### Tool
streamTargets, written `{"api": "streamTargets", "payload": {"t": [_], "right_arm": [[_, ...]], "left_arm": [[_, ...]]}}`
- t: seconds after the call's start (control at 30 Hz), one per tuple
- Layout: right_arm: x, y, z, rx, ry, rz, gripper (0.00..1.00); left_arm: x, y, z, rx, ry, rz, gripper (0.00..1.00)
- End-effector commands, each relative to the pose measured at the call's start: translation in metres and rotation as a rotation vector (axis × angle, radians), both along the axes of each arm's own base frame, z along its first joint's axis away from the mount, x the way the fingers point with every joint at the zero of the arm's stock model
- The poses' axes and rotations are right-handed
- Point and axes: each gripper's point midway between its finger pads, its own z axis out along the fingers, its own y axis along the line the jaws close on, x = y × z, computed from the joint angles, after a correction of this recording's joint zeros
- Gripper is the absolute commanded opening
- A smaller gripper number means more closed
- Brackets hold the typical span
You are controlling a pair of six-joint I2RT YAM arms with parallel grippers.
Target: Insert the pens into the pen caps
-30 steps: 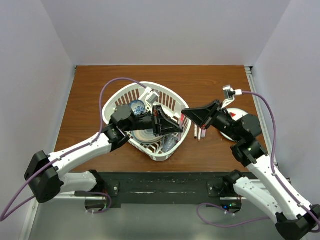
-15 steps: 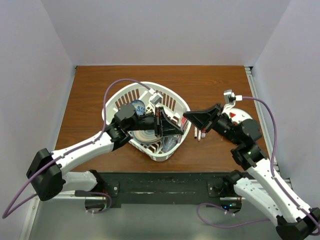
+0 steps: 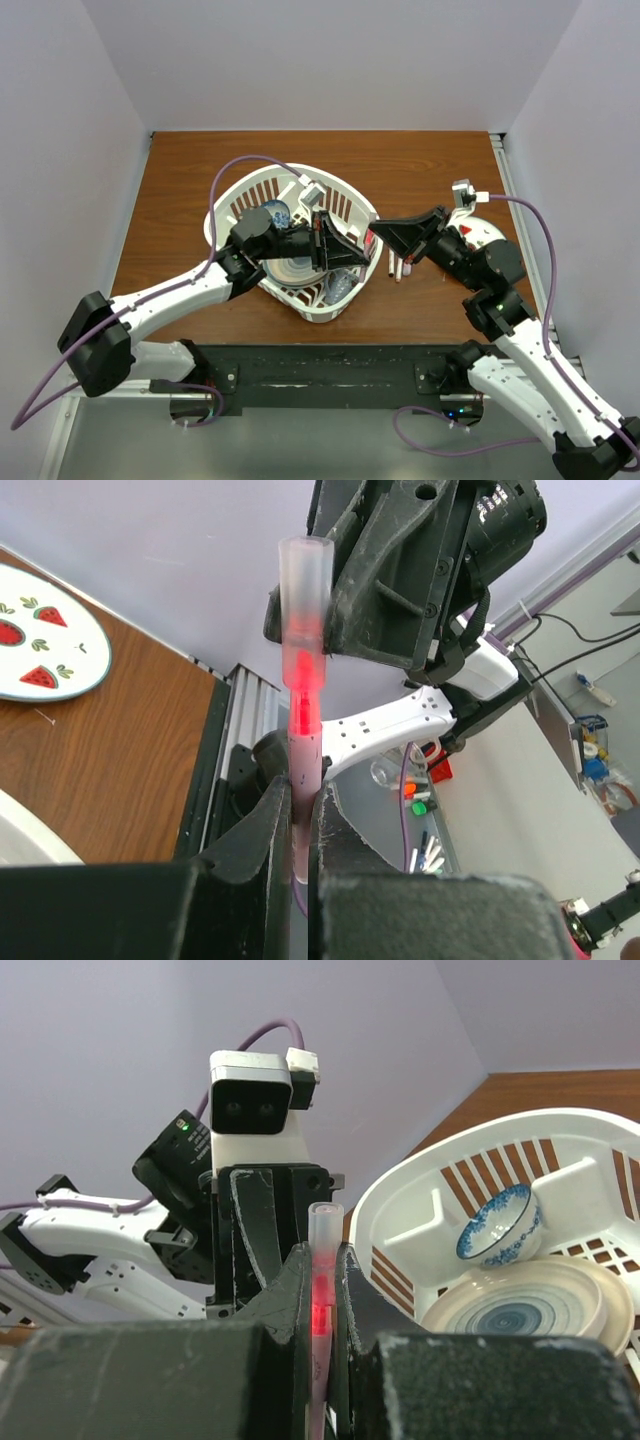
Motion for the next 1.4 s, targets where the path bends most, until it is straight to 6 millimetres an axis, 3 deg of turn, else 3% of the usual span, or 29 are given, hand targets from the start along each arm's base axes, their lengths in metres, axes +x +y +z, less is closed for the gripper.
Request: {"api": "streamTargets", "payload": {"t": [0.0,0.33,0.43,0.5,0.7,0.73,0.87,0.9,1.13,1.37], "right_arm": [[-0.019,0.013,-0.026,-0.072,0.084,0.125,0.00],[-0.030,0.012,-0.004,-0.048,0.083,0.161,0.00],[-0.030,0.009,-0.007,-0.093,0.076,0.141,0.00],[-0.028,0.007,-0.007,-0.096,0.086,0.124,0.14],[-0.022,0.000,0.023,-0.012,0.093,0.058,0.50],[-0.023,-0.002,0.034,0.002,0.076,0.054,0.52],[-0.021,-0.002,0.055,-0.005,0.036,0.045,0.64],[-0.016,0.001,0.051,-0.028,0.054,0.045,0.68],[-0.001,0.013,0.074,-0.088,-0.008,0.059,0.72],[0.016,0.037,0.071,-0.126,0.030,0.138,0.68]], "left_arm": [[0.029,0.012,0.088,-0.243,-0.195,0.152,0.00],[0.046,0.009,0.091,-0.195,-0.242,0.220,0.00],[0.047,0.010,0.091,-0.189,-0.254,0.225,0.00],[0.046,0.012,0.091,-0.181,-0.274,0.227,0.00],[0.038,0.020,0.074,-0.129,-0.302,0.229,0.00],[0.037,0.021,0.064,-0.103,-0.291,0.228,0.00],[0.029,0.030,0.052,-0.059,-0.319,0.229,0.00],[0.027,0.032,0.050,-0.052,-0.322,0.227,0.00],[0.010,0.038,0.040,-0.032,-0.331,0.169,0.00],[0.003,0.038,0.038,-0.032,-0.322,0.130,0.00]]}}
